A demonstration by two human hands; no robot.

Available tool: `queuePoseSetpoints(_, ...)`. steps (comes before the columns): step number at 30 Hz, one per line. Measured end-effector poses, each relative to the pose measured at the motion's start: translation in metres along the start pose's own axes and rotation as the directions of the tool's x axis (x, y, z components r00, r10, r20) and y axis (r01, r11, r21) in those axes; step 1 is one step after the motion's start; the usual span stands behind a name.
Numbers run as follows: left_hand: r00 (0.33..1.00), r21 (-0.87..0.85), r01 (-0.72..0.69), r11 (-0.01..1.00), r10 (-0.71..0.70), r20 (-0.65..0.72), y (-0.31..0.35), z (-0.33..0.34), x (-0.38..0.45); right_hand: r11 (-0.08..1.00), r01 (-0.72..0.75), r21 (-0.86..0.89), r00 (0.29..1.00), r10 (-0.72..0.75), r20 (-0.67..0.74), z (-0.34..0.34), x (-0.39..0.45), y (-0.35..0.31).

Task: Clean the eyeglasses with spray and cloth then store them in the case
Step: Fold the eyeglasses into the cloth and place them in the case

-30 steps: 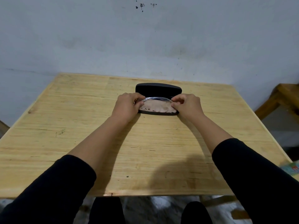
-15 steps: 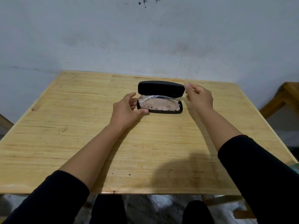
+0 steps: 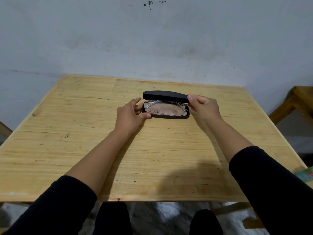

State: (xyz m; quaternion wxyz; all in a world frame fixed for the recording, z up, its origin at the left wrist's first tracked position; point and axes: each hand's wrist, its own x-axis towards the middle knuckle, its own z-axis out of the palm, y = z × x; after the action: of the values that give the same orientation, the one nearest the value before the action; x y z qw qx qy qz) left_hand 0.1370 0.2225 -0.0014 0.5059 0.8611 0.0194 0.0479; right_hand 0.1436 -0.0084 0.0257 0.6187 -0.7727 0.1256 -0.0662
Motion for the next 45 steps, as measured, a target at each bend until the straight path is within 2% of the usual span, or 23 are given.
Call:
queuePoseSetpoints(6, 1.0, 0.03, -0.023, 0.999, 0.023, -0.003, 0.003, -0.001, -0.002, 0.982, 0.131, -0.134, 0.99, -0.137, -0.037, 0.0, -0.017, 0.003)
queuePoseSetpoints(12, 0.997, 0.056, -0.071, 0.996, 0.072, -0.014, 0.006, 0.0, -0.006, 0.952, 0.146, -0.269, 0.988, -0.154, -0.009, 0.004, -0.027, 0.013)
queuePoseSetpoints(21, 0.997, 0.053, -0.066, 0.996, 0.068, -0.035, 0.009, 0.003, 0.001, 0.948, 0.104, -0.3, 0.992, -0.122, -0.042, 0.017, -0.02, 0.012)
queuePoseSetpoints(28, 0.995, 0.069, -0.074, 0.995, 0.079, -0.061, 0.014, 0.012, 0.054, 0.949, 0.1, -0.299, 0.987, -0.133, -0.091, 0.032, 0.027, -0.004)
queuePoseSetpoints(36, 0.996, 0.104, -0.038, 0.994, 0.046, -0.07, 0.005, 0.029, 0.119, 0.922, 0.096, -0.375, 0.986, -0.139, -0.09, 0.051, 0.089, -0.001)
queuePoseSetpoints(45, 0.989, 0.167, -0.02, 0.986, 0.044, -0.139, 0.003, 0.037, 0.141, 0.917, 0.125, -0.378, 0.974, -0.185, -0.127, 0.058, 0.112, 0.004)
